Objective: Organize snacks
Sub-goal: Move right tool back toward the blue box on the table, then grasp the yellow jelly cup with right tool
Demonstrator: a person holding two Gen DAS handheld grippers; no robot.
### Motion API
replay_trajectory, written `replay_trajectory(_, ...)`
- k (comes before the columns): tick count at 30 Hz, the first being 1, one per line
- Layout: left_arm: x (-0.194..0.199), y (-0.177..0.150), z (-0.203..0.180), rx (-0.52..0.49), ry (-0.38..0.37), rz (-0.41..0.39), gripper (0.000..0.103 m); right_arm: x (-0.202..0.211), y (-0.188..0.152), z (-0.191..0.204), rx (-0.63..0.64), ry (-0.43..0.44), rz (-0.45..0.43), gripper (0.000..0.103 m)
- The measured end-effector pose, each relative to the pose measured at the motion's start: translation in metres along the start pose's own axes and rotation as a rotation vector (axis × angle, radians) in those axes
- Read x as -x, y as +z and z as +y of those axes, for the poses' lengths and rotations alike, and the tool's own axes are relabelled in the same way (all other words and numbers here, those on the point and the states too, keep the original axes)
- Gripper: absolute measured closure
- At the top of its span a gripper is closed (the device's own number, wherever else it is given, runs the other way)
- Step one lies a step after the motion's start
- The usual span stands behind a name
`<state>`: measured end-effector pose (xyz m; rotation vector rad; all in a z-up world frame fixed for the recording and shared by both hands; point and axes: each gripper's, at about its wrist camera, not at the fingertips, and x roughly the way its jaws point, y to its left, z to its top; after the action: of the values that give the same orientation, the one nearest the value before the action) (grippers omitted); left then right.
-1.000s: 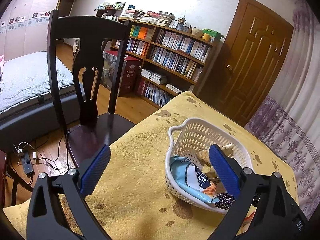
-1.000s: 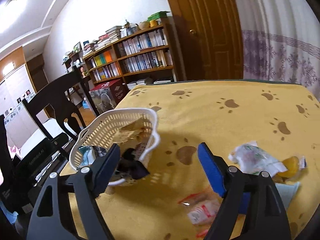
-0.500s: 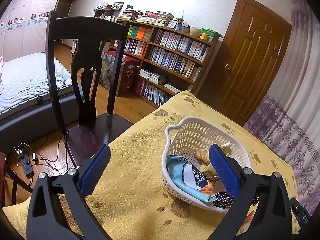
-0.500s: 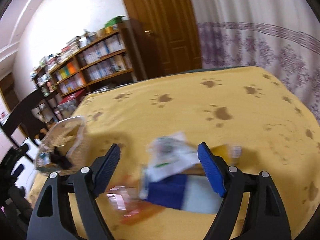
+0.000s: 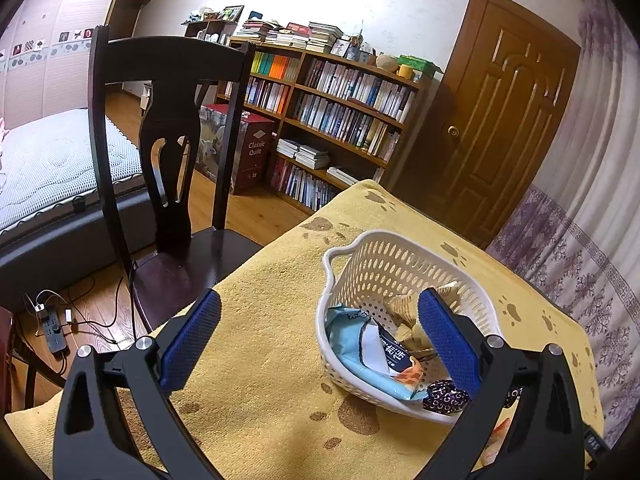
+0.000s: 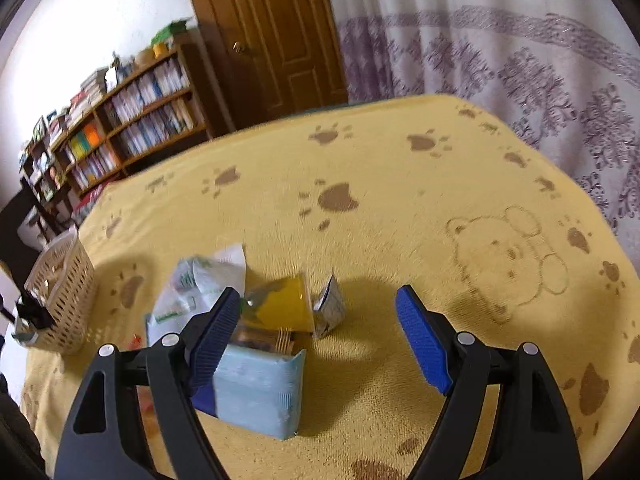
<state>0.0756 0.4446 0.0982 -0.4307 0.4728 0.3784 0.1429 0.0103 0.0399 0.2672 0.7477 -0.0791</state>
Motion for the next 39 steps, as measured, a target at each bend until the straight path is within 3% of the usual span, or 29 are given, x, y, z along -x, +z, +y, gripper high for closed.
replay_trajectory(3, 0.0, 0.0, -0.001, -0.001, -0.001, 0.001, 0.003, -0.009, -0.004, 0.006, 0.039, 0.01, 0.028, 0.017)
replay_trajectory(12, 0.001, 0.0, -0.004, -0.012, -0.005, 0.0, 0.003, -0.031, -0.002, 0.016, 0.07, -0.016, 0.064, 0.018)
replay_trajectory(18, 0.002, 0.001, -0.004, -0.032, -0.009, -0.004, 0.003, -0.031, 0.002, 0.018, 0.064, 0.014, 0.089, 0.041)
replay_trajectory(32, 0.01, -0.002, -0.014, -0.105, 0.023, -0.05, 0.003, 0.018, -0.018, -0.026, -0.001, -0.026, 0.023, 0.042)
replay_trajectory(39, 0.029, -0.005, -0.034, -0.165, 0.006, -0.072, 0.003, 0.043, -0.031, -0.049, -0.053, -0.002, -0.011, 0.042)
